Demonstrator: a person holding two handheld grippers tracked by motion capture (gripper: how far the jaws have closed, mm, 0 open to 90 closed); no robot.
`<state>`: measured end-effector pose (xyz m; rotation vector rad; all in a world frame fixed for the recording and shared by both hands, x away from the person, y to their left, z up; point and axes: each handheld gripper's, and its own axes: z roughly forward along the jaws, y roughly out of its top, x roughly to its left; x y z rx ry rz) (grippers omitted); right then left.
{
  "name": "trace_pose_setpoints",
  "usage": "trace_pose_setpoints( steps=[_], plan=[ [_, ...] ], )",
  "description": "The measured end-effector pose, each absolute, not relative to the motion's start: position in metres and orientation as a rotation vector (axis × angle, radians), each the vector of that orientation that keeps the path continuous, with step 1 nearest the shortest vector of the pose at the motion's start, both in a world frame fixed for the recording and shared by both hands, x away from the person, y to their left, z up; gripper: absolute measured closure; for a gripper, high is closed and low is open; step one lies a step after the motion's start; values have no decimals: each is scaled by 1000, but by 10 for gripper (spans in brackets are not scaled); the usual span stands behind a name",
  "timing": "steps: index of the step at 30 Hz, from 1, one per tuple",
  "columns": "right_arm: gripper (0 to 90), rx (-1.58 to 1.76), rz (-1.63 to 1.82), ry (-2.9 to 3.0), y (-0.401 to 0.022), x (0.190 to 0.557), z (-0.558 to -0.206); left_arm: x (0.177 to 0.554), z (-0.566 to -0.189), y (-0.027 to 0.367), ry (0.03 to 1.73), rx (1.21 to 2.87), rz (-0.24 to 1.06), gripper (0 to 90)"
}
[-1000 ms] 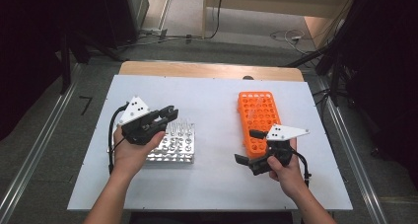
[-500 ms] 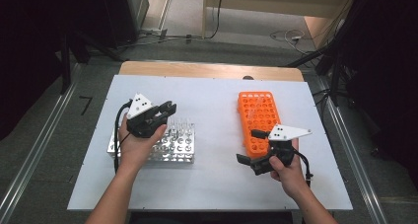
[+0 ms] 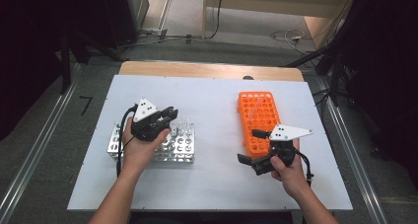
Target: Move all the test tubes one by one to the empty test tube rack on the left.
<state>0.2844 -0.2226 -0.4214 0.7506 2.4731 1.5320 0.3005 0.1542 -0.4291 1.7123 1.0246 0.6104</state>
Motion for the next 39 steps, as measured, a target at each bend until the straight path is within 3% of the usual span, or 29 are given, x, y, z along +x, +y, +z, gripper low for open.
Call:
trace_pose_setpoints(
  steps=[26,34,39],
  plan=[
    [0,761,1531,2464,-226,287,-422,300,-436,152,1112,1813,528,742],
    [0,786,1532,2444,-233,292,-421,295,-433,156,1118,1775,510,635],
    [0,811,1536,2431,-237,297,-420,287,-428,159,1105,1738,497,482]
  ],
)
